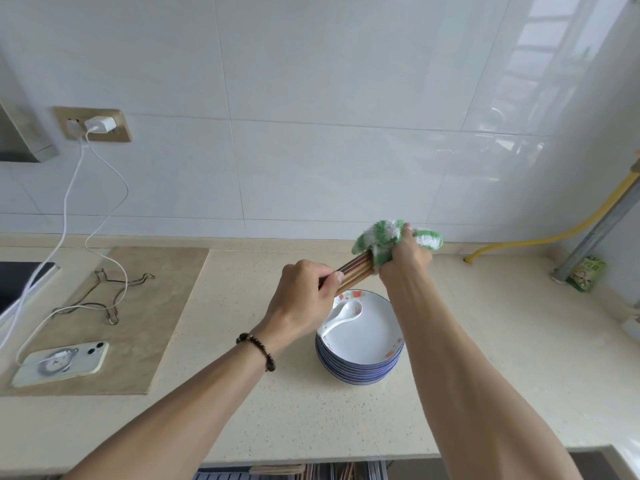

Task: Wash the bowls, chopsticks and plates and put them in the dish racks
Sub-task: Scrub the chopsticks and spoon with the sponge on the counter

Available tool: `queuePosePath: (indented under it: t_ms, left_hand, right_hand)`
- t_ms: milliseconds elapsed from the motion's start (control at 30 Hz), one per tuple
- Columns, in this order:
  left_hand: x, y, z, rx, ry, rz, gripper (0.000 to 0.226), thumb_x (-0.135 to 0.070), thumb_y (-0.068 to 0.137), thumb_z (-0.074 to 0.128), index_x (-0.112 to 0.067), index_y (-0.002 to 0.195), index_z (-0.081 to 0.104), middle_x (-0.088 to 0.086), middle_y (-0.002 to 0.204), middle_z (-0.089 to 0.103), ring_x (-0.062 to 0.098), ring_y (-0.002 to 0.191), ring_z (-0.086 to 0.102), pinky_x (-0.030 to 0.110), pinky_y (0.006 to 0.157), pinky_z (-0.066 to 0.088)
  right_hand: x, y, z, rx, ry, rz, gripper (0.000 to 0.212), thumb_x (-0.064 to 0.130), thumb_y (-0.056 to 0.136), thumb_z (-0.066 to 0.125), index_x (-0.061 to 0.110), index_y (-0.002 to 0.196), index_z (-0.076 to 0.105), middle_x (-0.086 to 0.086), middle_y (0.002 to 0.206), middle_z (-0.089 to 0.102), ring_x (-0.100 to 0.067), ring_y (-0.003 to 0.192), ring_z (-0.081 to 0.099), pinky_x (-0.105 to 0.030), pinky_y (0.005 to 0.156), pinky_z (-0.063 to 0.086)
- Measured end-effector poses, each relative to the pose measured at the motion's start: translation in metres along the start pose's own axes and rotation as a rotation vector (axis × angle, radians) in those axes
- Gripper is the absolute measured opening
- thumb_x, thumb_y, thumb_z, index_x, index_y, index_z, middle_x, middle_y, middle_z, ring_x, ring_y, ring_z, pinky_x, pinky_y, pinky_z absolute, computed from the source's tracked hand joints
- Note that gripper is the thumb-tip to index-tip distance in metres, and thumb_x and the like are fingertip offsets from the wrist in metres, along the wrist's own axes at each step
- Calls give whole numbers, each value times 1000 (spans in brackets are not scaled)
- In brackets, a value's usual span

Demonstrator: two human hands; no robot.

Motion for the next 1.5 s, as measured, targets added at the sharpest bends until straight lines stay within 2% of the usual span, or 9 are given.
queuePosePath:
  t_ms: [667,800,900,1000,1067,1133,1233,1367,1500]
  left_hand:
    - [7,3,-5,-89,-11,-56,60,-12,97,60,-20,45,30,-12,37,24,11,38,29,20,41,21]
    - [17,8,-2,-131,-12,-116,42,-8,93,57,-7,52,49,7,49,55,17,40,43,27,42,38]
    - [31,-9,7,87,81,-35,55,-46,96,49,-6,59,59,8,52,59,27,46,53,38,46,45]
    - [41,-1,-42,-140,256,29,59,-58,94,39,-11,66,62,0,56,58,20,50,54,34,48,48]
    - [27,12,-64,-257,400,112,41,-44,99,43,-12,92,68,2,87,67,20,79,63,36,65,54]
    - [7,28,-46,-79,520,262,45,-42,103,34,-12,105,67,6,106,66,26,100,60,39,80,50]
    - [21,31,4,324,590,256,64,-55,104,23,-12,62,45,1,63,49,20,60,50,33,61,41]
    - [27,19,10,288,517,297,71,-66,99,22,-17,49,29,-5,42,26,13,37,24,29,44,30]
    - [52,27,-30,165,503,147,65,-43,106,37,-16,49,26,-6,43,23,15,39,23,27,46,25]
  right_hand:
    - [-29,-16,22,175,-16,29,22,26,99,62,12,86,53,-7,84,64,-25,73,66,-36,62,56]
    - [-60,-48,38,397,-149,75,21,21,100,61,5,87,59,-13,82,65,-31,79,68,-47,76,59]
    - [-52,-38,30,561,-390,43,23,21,99,62,-2,100,62,-19,99,70,-32,82,72,-50,74,61]
    - [-62,-41,18,889,-821,57,27,17,98,61,-6,112,63,-22,111,71,-31,88,73,-46,75,62]
    - [-82,-57,9,1115,-994,132,18,11,96,63,-5,104,65,-14,101,75,-26,87,74,-38,74,61]
    - [-95,-73,4,1248,-1077,213,16,14,91,71,0,94,64,-8,83,74,-21,74,72,-33,66,59]
    - [-98,-82,4,1307,-1072,223,31,26,77,81,3,90,65,-8,80,72,-22,71,71,-31,64,57]
    - [-96,-83,-6,1329,-1030,285,18,12,89,70,-1,97,61,-6,87,75,-22,83,73,-33,68,58]
    - [-79,-63,-29,1308,-1214,221,35,22,87,74,-8,103,64,-10,90,75,-27,84,72,-35,75,59]
Point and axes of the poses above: each hand's wrist, its own y-axis towards the middle knuckle, its own z-axis out of the palm, x = y × z, the point moved 10 cm from there along y, towards the middle knuckle
